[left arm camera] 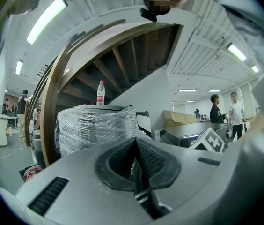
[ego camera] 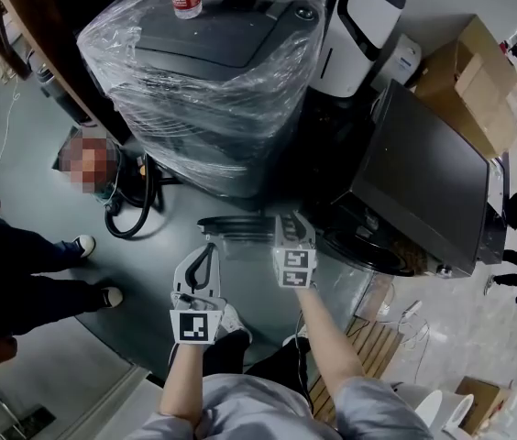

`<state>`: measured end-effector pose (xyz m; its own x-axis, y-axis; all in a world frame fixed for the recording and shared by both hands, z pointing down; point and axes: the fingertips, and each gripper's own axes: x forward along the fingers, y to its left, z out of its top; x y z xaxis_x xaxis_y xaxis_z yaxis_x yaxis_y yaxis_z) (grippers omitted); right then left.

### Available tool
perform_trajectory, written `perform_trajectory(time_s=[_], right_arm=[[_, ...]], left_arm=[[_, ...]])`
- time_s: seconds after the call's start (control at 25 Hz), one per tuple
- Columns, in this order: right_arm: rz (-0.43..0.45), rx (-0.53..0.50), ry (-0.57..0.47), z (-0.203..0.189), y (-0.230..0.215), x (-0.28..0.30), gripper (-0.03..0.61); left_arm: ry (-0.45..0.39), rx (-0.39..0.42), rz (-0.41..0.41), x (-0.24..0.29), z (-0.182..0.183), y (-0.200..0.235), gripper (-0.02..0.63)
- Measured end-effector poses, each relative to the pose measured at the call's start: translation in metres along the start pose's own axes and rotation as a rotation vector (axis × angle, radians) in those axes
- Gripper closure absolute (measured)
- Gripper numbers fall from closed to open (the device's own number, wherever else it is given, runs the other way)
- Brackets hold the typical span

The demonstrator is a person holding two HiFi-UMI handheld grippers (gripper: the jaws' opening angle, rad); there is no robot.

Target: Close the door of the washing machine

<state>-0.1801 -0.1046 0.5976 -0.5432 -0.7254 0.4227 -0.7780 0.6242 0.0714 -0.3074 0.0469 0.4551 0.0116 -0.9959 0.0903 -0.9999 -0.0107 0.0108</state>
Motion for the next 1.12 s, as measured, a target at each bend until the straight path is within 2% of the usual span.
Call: perform_trajectory(time_s=[0.28,0.6,0.76,0.88,1.0,1.08,1.12], right_arm=[[0.03,-0.058,0.168,-0.04,0.014,0.044,0.488],[0.031,-0.044,0.291,-0.065,0.02,0.071,0.488],[0.04,-0.079,0.359,-0.077,0.023,0.082,0.488],[0.036,-0.13,0.385,-0.078,0.023,0.083,0.503],[0.022,-0.15,0.388,-0.079,0.024,0.081,0.52],[0.005,-0.141,0.385,-0.081,0.023,0.077,0.568],[0.001,-0.126,0.386,-0.083,0.023,0.075,0.569]], left_arm=[[-0.003,-0.007,0.016,-0.007,-0.001,0.007,0.612],[-0.006,-0.005,0.018,-0.011,-0.003,0.009,0.612],[0.007,0.009,0.013,-0.016,-0.004,0.008,0.612],[0.041,0.003,0.016,-0.019,-0.01,0.01,0.612],[0.033,-0.004,0.018,-0.018,-0.01,0.011,0.612],[0.022,-0.003,0.014,-0.018,-0.007,0.01,0.612],[0.016,0.002,0.01,-0.017,-0.007,0.009,0.612]])
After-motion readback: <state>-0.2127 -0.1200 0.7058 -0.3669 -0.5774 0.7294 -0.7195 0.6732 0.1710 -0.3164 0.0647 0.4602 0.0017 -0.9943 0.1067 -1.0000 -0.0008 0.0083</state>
